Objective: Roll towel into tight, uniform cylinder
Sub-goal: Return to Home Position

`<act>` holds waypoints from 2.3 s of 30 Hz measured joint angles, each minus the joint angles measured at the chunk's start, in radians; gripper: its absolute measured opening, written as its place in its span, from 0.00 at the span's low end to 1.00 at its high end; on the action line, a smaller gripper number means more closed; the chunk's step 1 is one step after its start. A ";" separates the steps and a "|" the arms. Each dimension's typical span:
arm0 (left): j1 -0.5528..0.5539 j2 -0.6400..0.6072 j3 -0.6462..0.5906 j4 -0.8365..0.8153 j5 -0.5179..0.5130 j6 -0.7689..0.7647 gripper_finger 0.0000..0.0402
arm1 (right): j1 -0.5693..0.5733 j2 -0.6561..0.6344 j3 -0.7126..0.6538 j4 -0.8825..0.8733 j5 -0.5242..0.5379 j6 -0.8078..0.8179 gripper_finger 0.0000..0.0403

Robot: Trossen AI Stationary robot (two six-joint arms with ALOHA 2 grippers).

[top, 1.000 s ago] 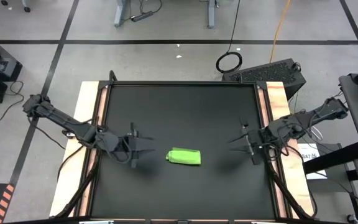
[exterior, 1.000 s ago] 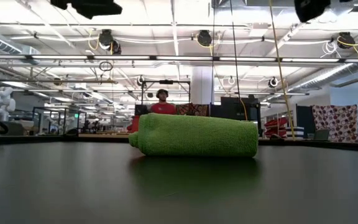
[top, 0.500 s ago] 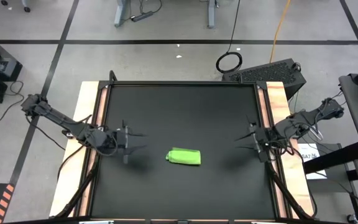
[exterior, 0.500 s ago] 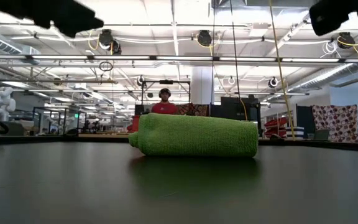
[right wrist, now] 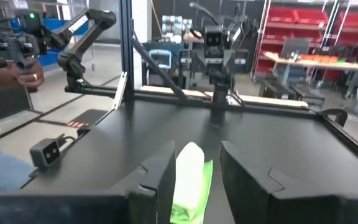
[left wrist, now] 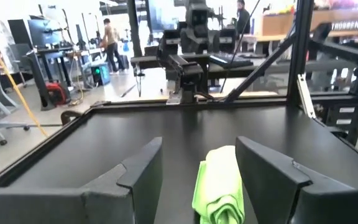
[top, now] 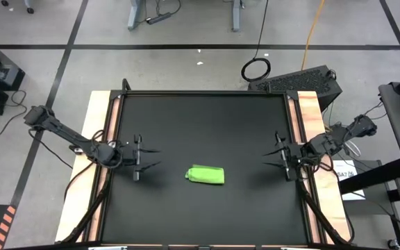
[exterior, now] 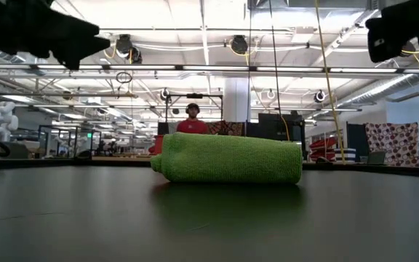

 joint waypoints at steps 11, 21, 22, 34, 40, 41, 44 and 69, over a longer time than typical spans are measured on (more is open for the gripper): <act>0.017 -0.001 -0.118 0.133 0.002 -0.045 0.51 | -0.001 -0.098 -0.212 0.154 0.055 -0.014 0.29; 0.040 -0.001 -0.119 0.128 0.006 -0.026 0.51 | -0.003 -0.145 -0.259 0.175 0.112 -0.006 0.29; 0.040 -0.001 -0.119 0.128 0.006 -0.027 0.51 | -0.003 -0.146 -0.259 0.175 0.116 -0.004 0.29; 0.040 -0.001 -0.119 0.103 0.006 -0.021 0.51 | -0.003 -0.145 -0.259 0.175 0.106 0.055 0.29; 0.040 -0.001 -0.119 0.099 0.006 0.009 0.51 | -0.003 -0.145 -0.259 0.175 0.105 0.057 0.29; 0.040 -0.001 -0.119 0.099 0.006 0.029 0.51 | -0.003 -0.145 -0.259 0.175 0.105 0.057 0.29; 0.040 -0.001 -0.119 0.099 0.006 0.058 0.51 | -0.003 -0.145 -0.259 0.175 0.104 0.058 0.29; 0.039 -0.001 -0.121 0.099 0.006 0.055 0.51 | -0.003 -0.145 -0.259 0.175 0.104 0.057 0.29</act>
